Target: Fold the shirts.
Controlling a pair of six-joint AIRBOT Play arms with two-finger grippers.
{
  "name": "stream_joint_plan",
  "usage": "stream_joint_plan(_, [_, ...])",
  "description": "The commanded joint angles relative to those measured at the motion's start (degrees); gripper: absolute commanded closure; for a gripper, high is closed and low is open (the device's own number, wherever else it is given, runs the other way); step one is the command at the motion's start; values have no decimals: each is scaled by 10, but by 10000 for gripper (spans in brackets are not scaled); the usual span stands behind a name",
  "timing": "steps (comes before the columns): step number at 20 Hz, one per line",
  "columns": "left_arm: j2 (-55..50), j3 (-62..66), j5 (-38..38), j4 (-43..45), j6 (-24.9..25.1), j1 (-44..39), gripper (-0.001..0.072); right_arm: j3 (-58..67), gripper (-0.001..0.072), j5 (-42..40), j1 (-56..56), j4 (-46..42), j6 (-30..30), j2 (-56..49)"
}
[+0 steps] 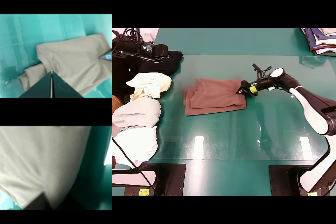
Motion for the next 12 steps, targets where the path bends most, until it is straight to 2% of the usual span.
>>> stream_joint_plan(1, [0,0,-12,-1,0,-5,674,41,697,1,10,17,-24,-16])
stream_joint_plan(3, [0,0,-14,0,0,-23,674,35,698,0,-4,12,-24,5])
stream_joint_plan(7, [0,0,-16,0,7,-83,674,-60,698,-40,-78,-80,7,125])
stream_joint_plan(12, [0,0,-18,1,15,-144,674,-216,698,-56,-281,-125,15,319])
